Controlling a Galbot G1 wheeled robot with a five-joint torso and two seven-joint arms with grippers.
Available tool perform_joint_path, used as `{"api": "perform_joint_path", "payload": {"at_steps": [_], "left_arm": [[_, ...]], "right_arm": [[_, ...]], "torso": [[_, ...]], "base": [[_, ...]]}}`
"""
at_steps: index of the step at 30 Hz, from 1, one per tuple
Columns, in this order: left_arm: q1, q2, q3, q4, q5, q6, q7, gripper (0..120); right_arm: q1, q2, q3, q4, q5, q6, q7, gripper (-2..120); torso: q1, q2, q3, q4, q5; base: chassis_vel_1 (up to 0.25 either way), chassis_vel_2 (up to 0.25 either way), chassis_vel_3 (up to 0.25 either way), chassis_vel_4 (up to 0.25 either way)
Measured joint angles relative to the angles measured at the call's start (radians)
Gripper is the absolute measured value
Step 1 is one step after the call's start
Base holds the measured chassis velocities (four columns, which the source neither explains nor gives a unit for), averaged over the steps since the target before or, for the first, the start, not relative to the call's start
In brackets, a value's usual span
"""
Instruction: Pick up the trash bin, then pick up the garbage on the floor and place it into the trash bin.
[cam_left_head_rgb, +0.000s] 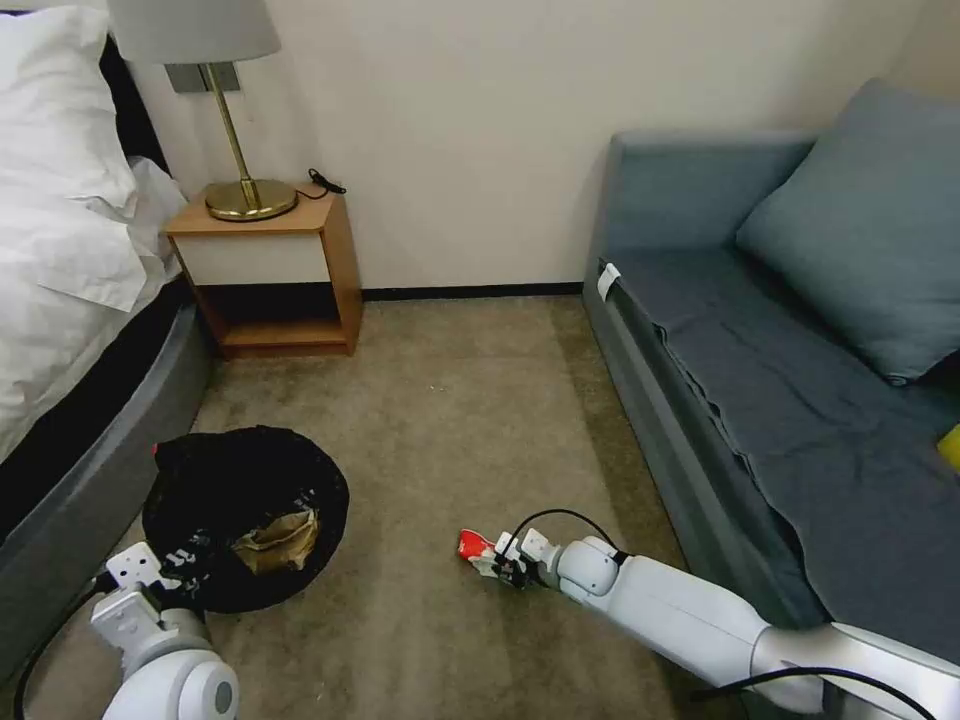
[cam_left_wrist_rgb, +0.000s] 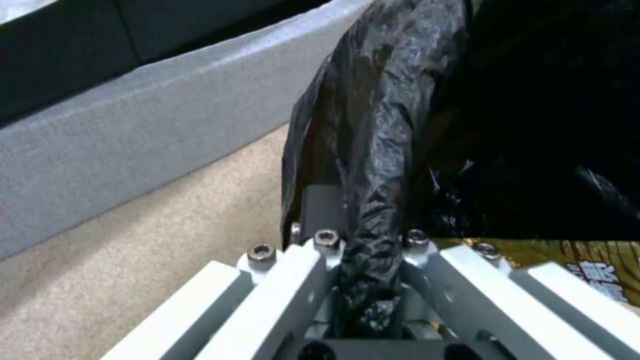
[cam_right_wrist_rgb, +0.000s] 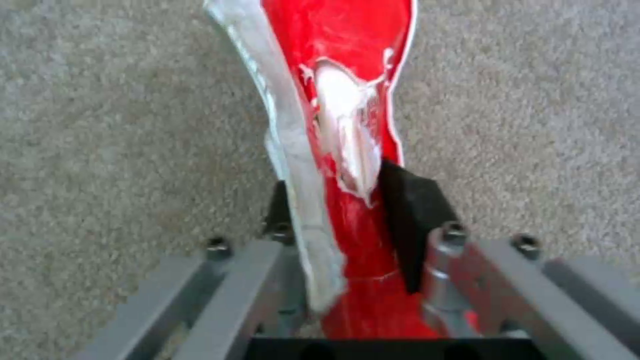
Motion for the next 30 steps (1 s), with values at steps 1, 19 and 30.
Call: {"api": "perform_joint_path", "payload": {"at_steps": [1,19,30], "left_arm": [[-0.001,0.000,0.000,0.002,0.001,-0.001,0.001,1],[-0.015,-0.003,0.016,0.004,0.004,0.000,0.002,1],[-0.016,-0.006,0.036,-0.004,0.013,0.005,0.003,1]], "right_arm": [[0.000,-0.002,0.001,0.003,0.000,0.003,0.001,16],[0.032,-0.106,0.061,0.279,0.128,-0.012,0.075,0],[0.193,-0.066,0.110,0.663,0.364,-0.109,0.226,0]], "torso": [[0.000,0.000,0.000,0.0000,0.0000],[0.000,0.000,0.000,-0.0001,0.0000],[0.000,0.000,0.000,0.0001,-0.0003]], "base": [[0.000,0.000,0.000,0.000],[0.000,0.000,0.000,0.000],[0.000,0.000,0.000,0.000]]}}
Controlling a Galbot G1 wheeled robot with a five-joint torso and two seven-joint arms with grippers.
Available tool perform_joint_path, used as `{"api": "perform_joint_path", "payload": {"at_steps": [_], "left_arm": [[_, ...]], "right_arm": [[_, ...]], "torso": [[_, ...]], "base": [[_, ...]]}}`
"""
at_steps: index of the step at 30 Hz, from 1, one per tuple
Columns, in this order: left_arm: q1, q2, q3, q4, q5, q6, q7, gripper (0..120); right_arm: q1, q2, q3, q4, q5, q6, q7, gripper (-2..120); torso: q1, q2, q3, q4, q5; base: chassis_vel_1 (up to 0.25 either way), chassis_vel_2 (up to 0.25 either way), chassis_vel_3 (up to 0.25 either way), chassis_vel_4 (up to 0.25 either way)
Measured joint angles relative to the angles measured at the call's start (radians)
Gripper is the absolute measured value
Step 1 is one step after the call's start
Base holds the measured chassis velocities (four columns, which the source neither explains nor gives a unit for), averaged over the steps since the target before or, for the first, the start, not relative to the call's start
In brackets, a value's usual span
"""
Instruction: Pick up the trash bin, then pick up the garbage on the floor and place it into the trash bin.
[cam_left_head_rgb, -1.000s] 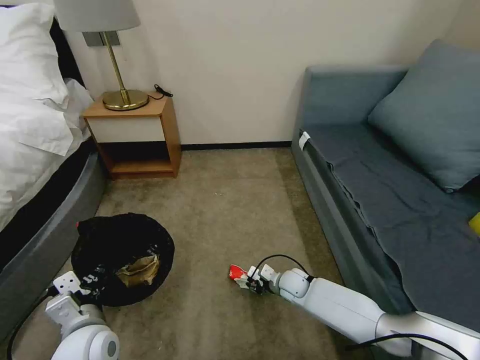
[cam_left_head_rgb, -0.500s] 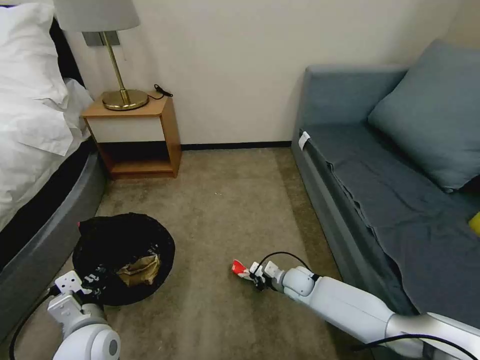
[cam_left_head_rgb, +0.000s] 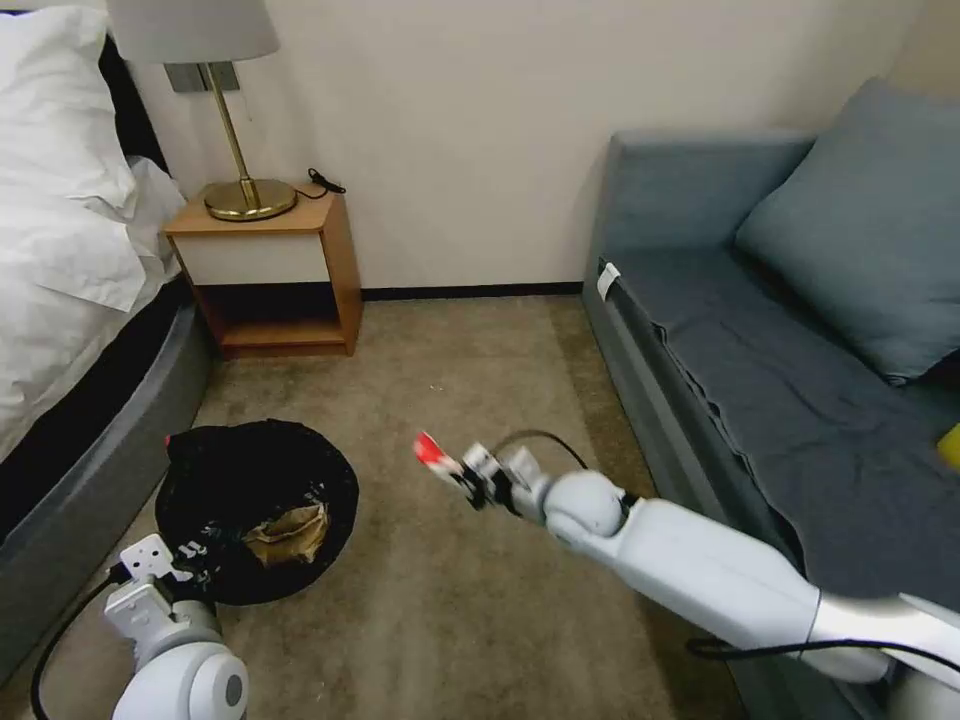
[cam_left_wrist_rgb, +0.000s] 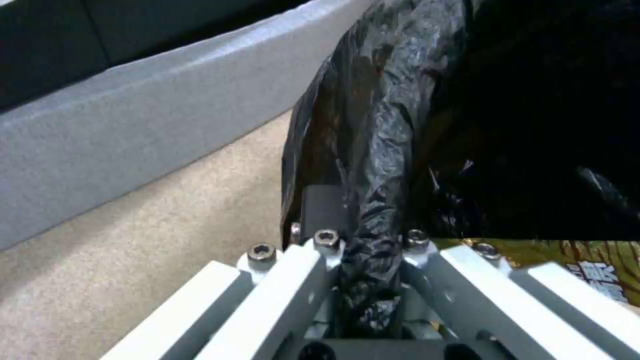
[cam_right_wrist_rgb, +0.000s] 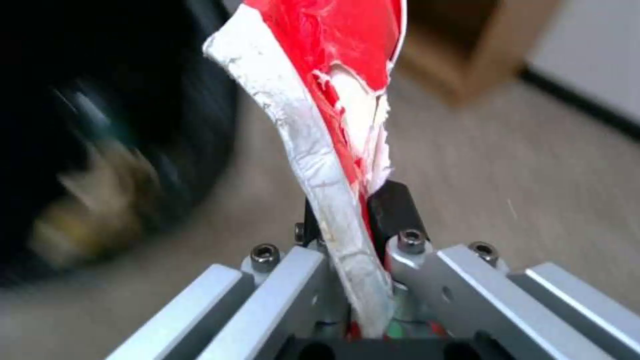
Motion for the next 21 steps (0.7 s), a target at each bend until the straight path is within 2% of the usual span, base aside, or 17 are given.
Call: {"api": "perform_joint_path", "payload": {"at_steps": [6,8,10,15,21], "left_arm": [[0.000,-0.002,0.005,0.000,0.000,0.002,0.000,1],[0.000,-0.003,0.006,-0.002,0.001,0.002,0.000,1],[0.001,-0.004,0.007,-0.009,0.001,0.003,0.000,1],[0.004,-0.008,0.012,-0.024,0.001,0.005,0.000,1],[0.009,-0.012,0.016,-0.036,0.001,0.006,0.001,1]], "right_arm": [[0.052,0.066,-0.047,0.076,0.070,-0.018,0.062,0],[0.084,0.127,-0.111,0.092,0.093,-0.024,0.099,0],[0.105,0.169,-0.166,0.064,0.093,-0.025,0.115,0],[0.133,0.217,-0.258,-0.016,0.085,-0.025,0.132,0],[0.157,0.248,-0.327,-0.107,0.061,-0.012,0.154,0]], "torso": [[0.000,0.000,0.000,0.0000,0.0000],[0.000,0.000,0.000,0.0001,0.0001],[0.000,0.000,0.000,0.0002,0.0000],[0.000,0.000,0.000,0.0000,0.0000],[0.000,0.000,0.000,-0.0001,0.0001]], "base": [[0.000,0.000,0.000,0.000],[0.000,0.000,0.000,0.000],[0.000,0.000,0.000,0.000],[0.000,0.000,0.000,0.000],[0.000,0.000,0.000,0.000]]}}
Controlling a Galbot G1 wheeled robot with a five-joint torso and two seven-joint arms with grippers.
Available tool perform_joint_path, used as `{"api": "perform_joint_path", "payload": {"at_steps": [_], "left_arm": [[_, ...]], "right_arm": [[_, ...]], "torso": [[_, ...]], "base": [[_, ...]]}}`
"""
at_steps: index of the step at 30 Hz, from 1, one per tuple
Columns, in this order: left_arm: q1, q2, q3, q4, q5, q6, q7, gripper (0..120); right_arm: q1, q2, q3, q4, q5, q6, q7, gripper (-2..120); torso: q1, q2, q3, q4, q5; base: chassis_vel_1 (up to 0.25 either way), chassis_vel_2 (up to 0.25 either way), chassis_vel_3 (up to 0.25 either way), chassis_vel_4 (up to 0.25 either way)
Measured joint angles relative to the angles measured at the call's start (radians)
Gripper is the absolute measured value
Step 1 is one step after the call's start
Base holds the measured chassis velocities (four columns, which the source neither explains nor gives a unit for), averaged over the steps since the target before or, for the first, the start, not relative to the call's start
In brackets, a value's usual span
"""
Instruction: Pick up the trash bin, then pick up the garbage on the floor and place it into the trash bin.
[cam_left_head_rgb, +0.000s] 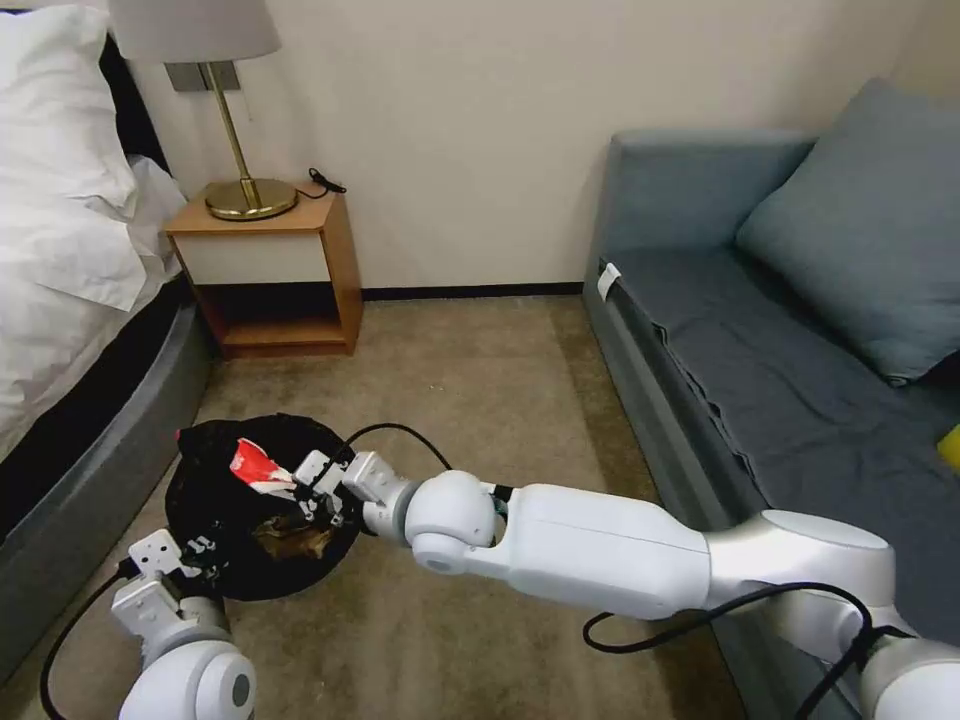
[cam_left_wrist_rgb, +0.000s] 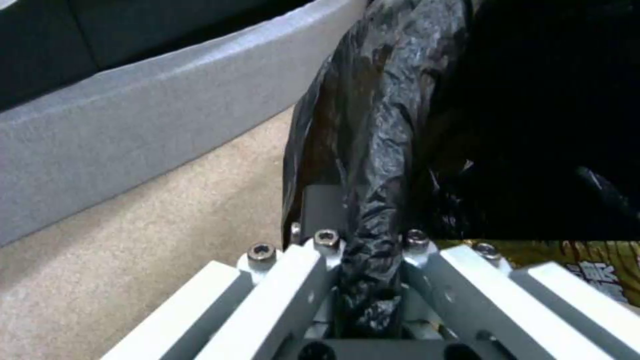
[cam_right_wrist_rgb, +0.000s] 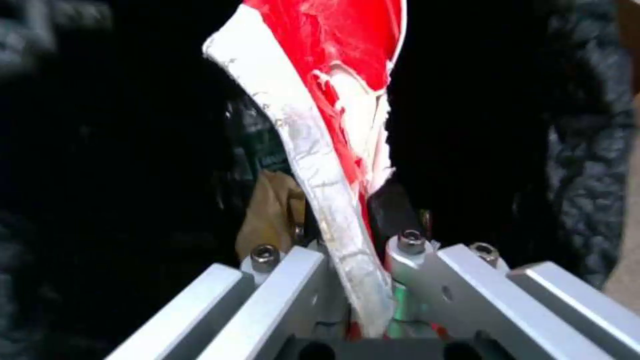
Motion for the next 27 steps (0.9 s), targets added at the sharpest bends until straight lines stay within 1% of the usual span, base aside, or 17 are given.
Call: {"api": "perform_joint_path", "payload": {"at_steps": [3,4,5,6,7,9,10,13,16,17,18,21,22,23,25,26,27], "left_arm": [[0.000,-0.002,0.003,0.000,0.003,0.000,0.001,1],[-0.001,-0.005,0.006,0.002,0.006,0.000,0.001,1],[-0.001,-0.005,0.006,0.002,0.006,0.000,0.001,1],[-0.002,-0.007,0.010,0.005,0.009,0.000,0.002,1],[-0.002,-0.009,0.013,0.006,0.011,0.000,0.003,1],[-0.003,-0.016,0.023,0.011,0.012,-0.001,0.006,1],[-0.003,-0.016,0.023,0.011,0.012,-0.001,0.006,1],[-0.003,-0.021,0.026,0.014,0.012,-0.001,0.006,1],[-0.002,-0.021,0.027,0.014,0.011,-0.001,0.006,1],[-0.002,-0.020,0.026,0.015,0.008,-0.001,0.006,1],[-0.002,-0.020,0.026,0.015,0.008,-0.001,0.006,1],[-0.002,-0.019,0.024,0.015,-0.001,-0.001,0.006,1],[-0.002,-0.019,0.024,0.015,-0.001,-0.001,0.006,1],[-0.001,-0.018,0.024,0.015,-0.009,-0.001,0.006,1],[-0.001,-0.017,0.024,0.013,-0.045,0.004,-0.002,1],[-0.001,-0.017,0.024,0.013,-0.045,0.004,-0.002,1],[-0.001,-0.016,0.023,0.013,-0.062,0.007,-0.008,1]], "right_arm": [[0.003,0.009,-0.009,-0.006,0.002,0.001,0.014,0],[0.003,0.017,-0.012,-0.007,0.008,0.001,0.024,5],[0.003,0.017,-0.012,-0.007,0.008,0.001,0.024,5],[0.003,0.024,-0.013,-0.007,0.012,0.001,0.033,10],[0.003,0.028,-0.015,-0.007,0.014,0.001,0.039,11],[0.004,0.039,-0.018,-0.006,0.016,0.004,0.053,23],[0.004,0.039,-0.018,-0.006,0.016,0.004,0.053,23],[0.011,0.038,-0.018,0.004,0.017,0.007,0.056,38],[0.014,0.036,-0.018,0.006,0.017,0.007,0.057,45],[0.017,0.034,-0.018,0.011,0.017,0.007,0.057,51],[0.017,0.034,-0.018,0.011,0.017,0.007,0.057,51],[0.026,0.026,-0.017,0.021,0.017,0.006,0.060,66],[0.026,0.026,-0.017,0.021,0.017,0.006,0.060,66],[0.027,0.023,-0.013,0.027,0.016,0.006,0.065,73],[0.025,0.017,0.014,0.039,0.011,0.006,0.076,81],[0.025,0.017,0.014,0.039,0.011,0.006,0.076,81],[0.024,0.013,0.030,0.046,0.007,0.006,0.078,86]], "torso": [[0.000,0.000,0.000,0.0000,0.0000],[0.000,0.000,0.000,0.0000,0.0001],[0.000,0.000,0.000,0.0000,0.0001],[0.000,0.000,0.000,0.0000,0.0001],[0.000,0.000,0.000,0.0001,0.0001],[0.000,0.000,0.000,0.0001,0.0001],[0.000,0.000,0.000,0.0001,0.0001],[0.000,0.000,0.000,0.0000,0.0001],[0.000,0.000,0.000,0.0000,0.0001],[0.000,0.000,0.000,0.0000,0.0001],[0.000,0.000,0.000,0.0000,0.0001],[0.000,0.000,0.000,0.0000,0.0001],[0.000,0.000,0.000,0.0000,0.0001],[0.000,0.000,0.000,0.0001,0.0001],[0.000,0.000,0.000,0.0001,0.0002],[0.000,0.000,0.000,0.0001,0.0002],[0.000,0.000,0.000,0.0000,0.0002]], "base": [[0.000,0.000,0.000,0.000],[0.000,0.000,0.000,0.000],[0.000,0.000,0.000,0.000],[0.000,0.000,0.000,0.000],[0.000,0.000,0.000,0.000],[0.000,0.000,0.000,0.000],[0.000,0.000,0.000,0.000],[0.000,0.000,0.000,0.000],[0.000,0.000,0.000,0.000],[0.000,0.000,0.000,0.000],[0.000,0.000,0.000,0.000],[0.000,0.000,0.000,0.000],[0.000,0.000,0.000,0.000],[0.000,0.000,0.000,0.000],[0.000,0.000,0.000,0.000],[0.000,0.000,0.000,0.000],[0.000,0.000,0.000,0.000]]}}
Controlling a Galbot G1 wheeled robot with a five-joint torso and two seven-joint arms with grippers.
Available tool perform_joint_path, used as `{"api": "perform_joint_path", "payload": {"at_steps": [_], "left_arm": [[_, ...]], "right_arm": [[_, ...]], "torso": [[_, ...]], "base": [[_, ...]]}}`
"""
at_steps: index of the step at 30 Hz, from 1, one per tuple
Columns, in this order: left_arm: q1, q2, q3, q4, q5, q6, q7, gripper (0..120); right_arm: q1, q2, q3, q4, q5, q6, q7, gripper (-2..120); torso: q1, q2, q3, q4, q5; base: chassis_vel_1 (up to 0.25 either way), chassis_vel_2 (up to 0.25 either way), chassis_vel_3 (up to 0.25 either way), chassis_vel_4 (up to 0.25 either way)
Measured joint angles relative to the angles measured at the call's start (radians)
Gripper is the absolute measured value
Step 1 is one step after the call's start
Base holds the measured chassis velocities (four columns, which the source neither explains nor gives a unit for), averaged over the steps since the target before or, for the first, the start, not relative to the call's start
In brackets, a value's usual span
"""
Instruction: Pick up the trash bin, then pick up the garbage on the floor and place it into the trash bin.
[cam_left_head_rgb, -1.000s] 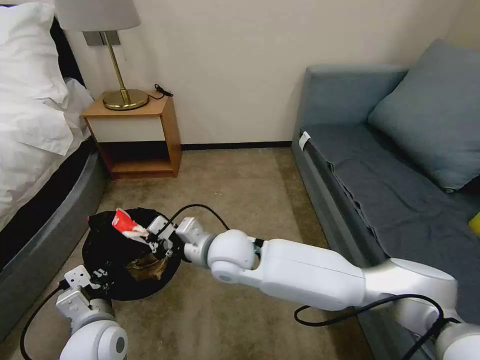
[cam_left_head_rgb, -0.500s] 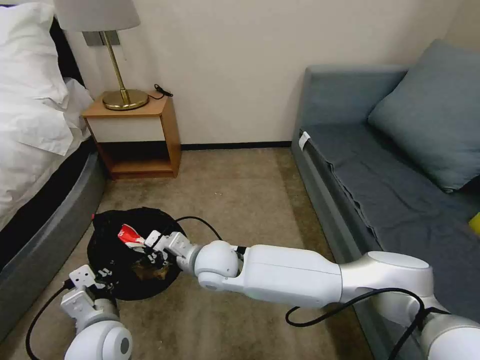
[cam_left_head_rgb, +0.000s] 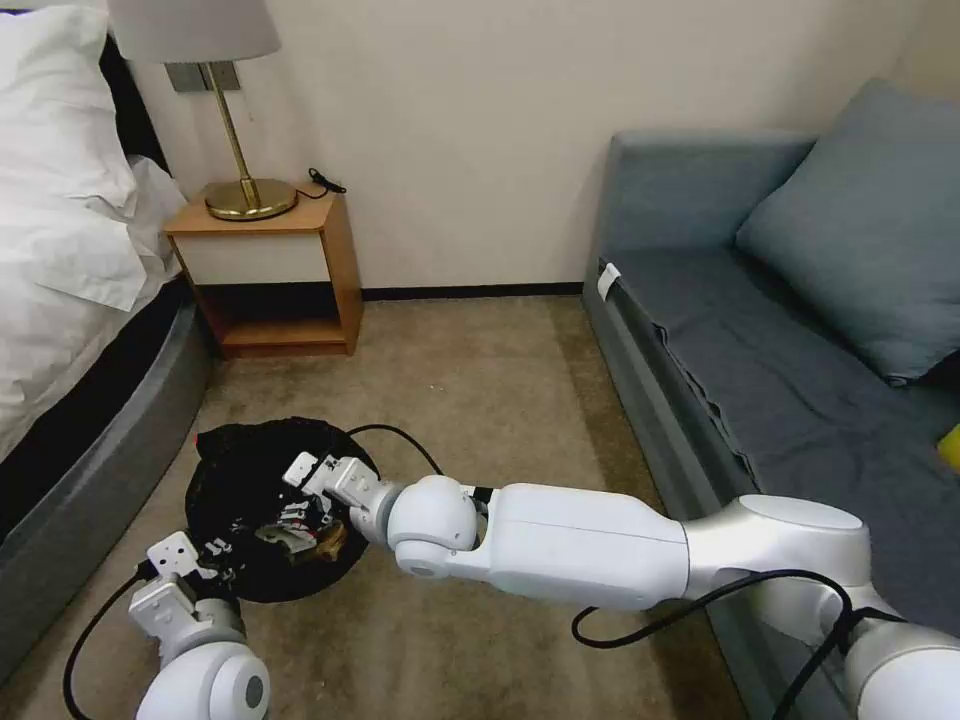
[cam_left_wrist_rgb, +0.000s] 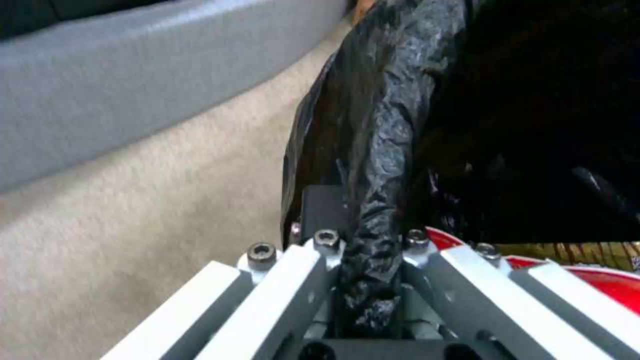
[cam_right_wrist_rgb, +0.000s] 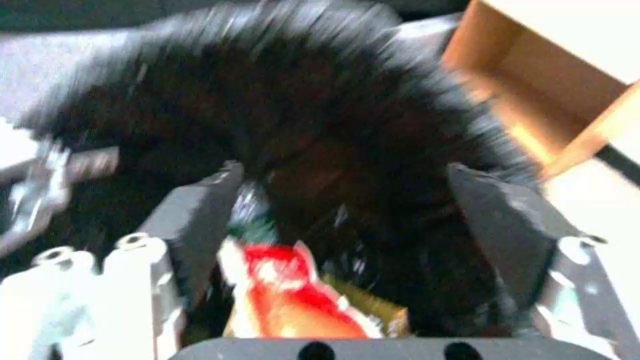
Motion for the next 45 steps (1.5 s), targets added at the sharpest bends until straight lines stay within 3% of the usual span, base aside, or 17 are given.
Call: {"api": "perform_joint_path", "payload": {"at_steps": [2,3,4,6,7,10,20,28,35,38,41,45], "left_arm": [[-0.006,0.006,-0.004,0.003,-0.074,0.018,-0.033,1],[-0.015,0.011,-0.008,0.006,-0.167,0.045,-0.076,1],[-0.015,0.011,-0.008,0.006,-0.167,0.045,-0.076,1],[-0.029,0.018,-0.014,0.016,-0.299,0.086,-0.146,1],[-0.029,0.018,-0.014,0.016,-0.299,0.086,-0.146,1],[-0.058,0.030,-0.026,0.046,-0.443,0.116,-0.238,1],[-0.100,0.048,-0.040,0.097,-0.571,0.142,-0.338,1],[-0.111,0.055,-0.042,0.100,-0.588,0.148,-0.357,2],[-0.097,0.057,-0.041,0.078,-0.519,0.132,-0.281,23],[-0.079,0.057,-0.040,0.065,-0.414,0.114,-0.217,39],[-0.066,0.057,-0.040,0.048,-0.379,0.112,-0.195,46],[-0.037,0.058,-0.042,0.015,-0.284,0.071,-0.109,64]], "right_arm": [[-0.001,-0.013,0.039,0.025,-0.006,0.000,0.003,94],[-0.003,-0.024,0.068,0.047,-0.010,0.001,0.005,98],[-0.003,-0.024,0.068,0.047,-0.010,0.001,0.005,98],[-0.008,-0.041,0.102,0.076,-0.015,0.001,0.008,99],[-0.008,-0.041,0.102,0.076,-0.015,0.001,0.008,99],[-0.022,-0.071,0.139,0.115,-0.022,0.003,0.012,100],[-0.051,-0.096,0.169,0.140,-0.030,0.007,0.019,100],[-0.067,-0.102,0.183,0.137,-0.038,0.010,0.020,100],[-0.080,-0.116,0.195,0.135,-0.040,0.011,0.020,100],[-0.083,-0.125,0.207,0.136,-0.039,0.011,0.020,100],[-0.084,-0.130,0.214,0.139,-0.037,0.012,0.020,100],[-0.100,-0.145,0.246,0.153,-0.029,0.011,0.021,100]], "torso": [[0.000,0.000,0.000,0.0000,0.0000],[0.000,0.000,0.000,0.0001,0.0001],[0.000,0.000,0.000,0.0001,0.0001],[0.000,0.000,0.000,0.0000,0.0001],[0.000,0.000,0.000,0.0000,0.0001],[0.000,0.000,0.000,0.0000,0.0001],[0.000,0.000,0.000,0.0000,0.0000],[0.000,0.000,0.000,0.0001,0.0000],[0.000,0.000,0.000,0.0000,0.0001],[0.000,0.000,0.000,0.0000,0.0000],[0.000,0.000,0.000,0.0001,0.0000],[0.000,0.000,0.000,0.0002,0.0000]], "base": [[0.000,0.000,0.000,0.000],[0.000,0.000,0.000,0.000],[0.000,0.000,0.000,0.000],[0.000,0.000,0.000,0.000],[0.000,0.000,0.000,0.000],[0.000,0.000,0.000,0.000],[0.000,0.000,0.000,0.000],[0.000,0.000,0.000,0.000],[0.000,0.000,0.000,0.000],[0.000,0.000,0.000,0.000],[0.000,0.000,0.000,0.000],[0.000,0.000,0.000,0.000]]}}
